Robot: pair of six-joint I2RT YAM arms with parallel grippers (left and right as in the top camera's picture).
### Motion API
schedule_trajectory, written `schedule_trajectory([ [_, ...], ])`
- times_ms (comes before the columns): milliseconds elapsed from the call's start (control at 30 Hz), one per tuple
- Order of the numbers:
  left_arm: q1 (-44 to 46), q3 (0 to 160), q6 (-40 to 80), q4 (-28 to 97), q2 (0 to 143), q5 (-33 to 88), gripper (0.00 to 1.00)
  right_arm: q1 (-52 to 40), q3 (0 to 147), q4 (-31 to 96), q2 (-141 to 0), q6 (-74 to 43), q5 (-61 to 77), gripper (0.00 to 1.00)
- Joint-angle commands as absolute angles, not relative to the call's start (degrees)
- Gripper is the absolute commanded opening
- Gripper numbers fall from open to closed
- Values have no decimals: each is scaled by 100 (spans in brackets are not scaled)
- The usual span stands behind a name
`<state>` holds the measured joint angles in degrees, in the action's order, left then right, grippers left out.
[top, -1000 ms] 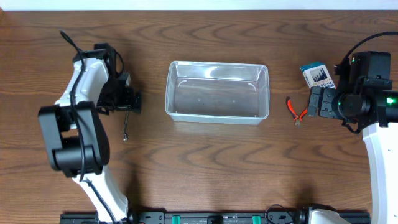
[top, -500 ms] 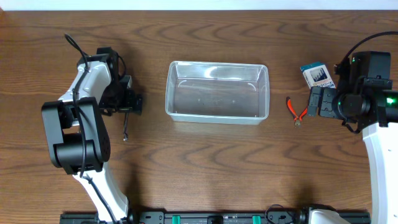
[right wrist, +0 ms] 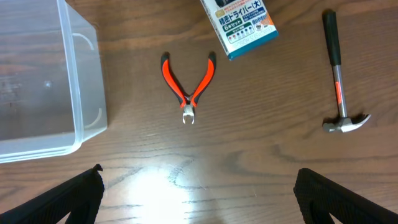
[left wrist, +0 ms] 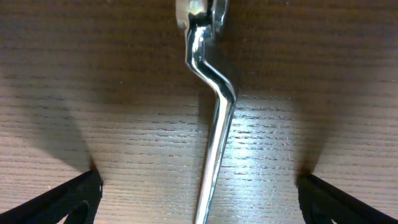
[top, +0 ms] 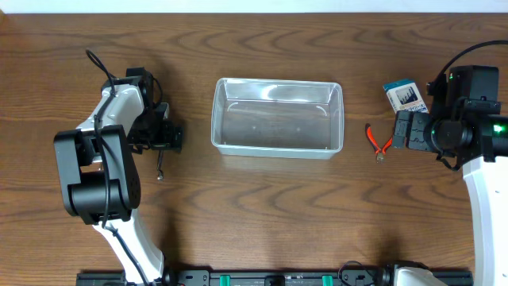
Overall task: Pack container
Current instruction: 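Close the left gripper on the wrench and lift it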
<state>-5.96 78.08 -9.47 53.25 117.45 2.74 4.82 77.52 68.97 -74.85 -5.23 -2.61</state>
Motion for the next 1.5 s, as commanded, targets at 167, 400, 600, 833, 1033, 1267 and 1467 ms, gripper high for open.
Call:
schedule_trajectory([
  [167,-609,7623,-1026,5330,11821,10,98,513,7826,6952,-7461,-504,-322,99],
  [400,-609,7623,-1024,5352,11821,-95,93,513,7826,6967,-7459,-504,-322,99],
  [600,-609,7623,-1024,5363,11821,-89,62,513,7826,6971,-7459,-504,-322,99],
  [833,-609,7623,-1026,5363,11821,-86,51,513,7826,6971,-7459,-504,-322,99],
  [1033,-609,7623,-1024,5363,11821,-86,22,513,7826,6971,-7459,-504,-322,99],
  [1267,-609,7623,-1024,5356,11821,-86,19,513,7826,6973,-7459,-504,-322,99],
  [1467,-609,7625,-893,5240,11821,-89,6,513,7826,6973,-7459,-502,-322,99],
])
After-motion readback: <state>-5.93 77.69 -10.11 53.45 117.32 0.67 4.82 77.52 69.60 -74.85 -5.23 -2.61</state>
